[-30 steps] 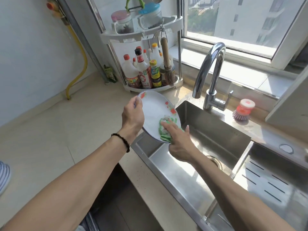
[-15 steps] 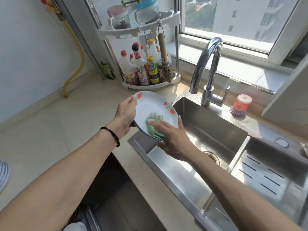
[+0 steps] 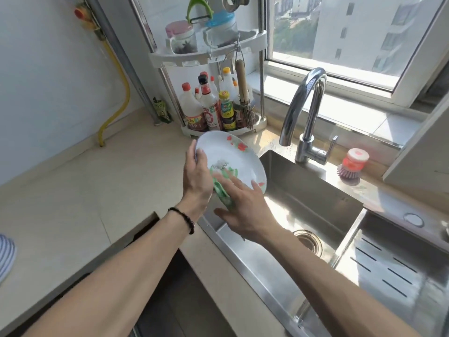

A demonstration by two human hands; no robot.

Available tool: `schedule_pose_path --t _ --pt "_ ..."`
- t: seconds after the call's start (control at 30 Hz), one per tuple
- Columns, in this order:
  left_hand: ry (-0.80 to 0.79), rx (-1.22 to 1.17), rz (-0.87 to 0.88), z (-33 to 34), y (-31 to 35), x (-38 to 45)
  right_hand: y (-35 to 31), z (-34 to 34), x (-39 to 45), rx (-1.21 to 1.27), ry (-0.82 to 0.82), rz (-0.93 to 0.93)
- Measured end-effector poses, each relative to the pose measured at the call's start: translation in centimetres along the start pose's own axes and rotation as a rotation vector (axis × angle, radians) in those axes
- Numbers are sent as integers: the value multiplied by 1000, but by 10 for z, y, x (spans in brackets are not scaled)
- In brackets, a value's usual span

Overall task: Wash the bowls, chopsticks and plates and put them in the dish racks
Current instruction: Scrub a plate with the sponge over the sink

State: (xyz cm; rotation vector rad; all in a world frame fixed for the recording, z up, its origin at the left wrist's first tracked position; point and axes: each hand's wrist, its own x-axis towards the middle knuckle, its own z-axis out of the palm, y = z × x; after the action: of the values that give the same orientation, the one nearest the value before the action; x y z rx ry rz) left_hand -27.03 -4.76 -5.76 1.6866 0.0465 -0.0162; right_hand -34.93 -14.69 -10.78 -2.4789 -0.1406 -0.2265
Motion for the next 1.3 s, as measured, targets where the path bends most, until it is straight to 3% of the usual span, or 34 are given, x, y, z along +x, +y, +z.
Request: schedule_pose_path --t 0.13,0.27,0.4,0.57,0.67,0.8,0.9,1.1,1.23,1.3 --pt "-21 79 38 -6 -1 3 40 -16 -7 -167 -238 64" --pt "74 86 22 0 1 6 14 -7 -8 132 -208 1" --pt "-46 86 -1 -7 6 5 39 -15 -9 21 -263 65" --pt "18 35 -49 -10 5 6 15 -7 -13 167 -244 45" --pt "-74 64 -50 -16 8 6 29 -8 -17 5 -246 24" --pt "71 -13 -95 -15 3 1 14 -4 -13 113 -135 70" --pt "62 -48 -192 -21 -1 0 12 4 -16 123 -57 0" --pt "-45 -179 -460 -40 -2 6 41 4 -17 -301 208 -132" --pt "33 -134 -221 -14 -8 -24 4 13 -1 -316 357 -42" --pt "138 -107 -139 -3 -6 -32 -17 13 5 -243 349 -26"
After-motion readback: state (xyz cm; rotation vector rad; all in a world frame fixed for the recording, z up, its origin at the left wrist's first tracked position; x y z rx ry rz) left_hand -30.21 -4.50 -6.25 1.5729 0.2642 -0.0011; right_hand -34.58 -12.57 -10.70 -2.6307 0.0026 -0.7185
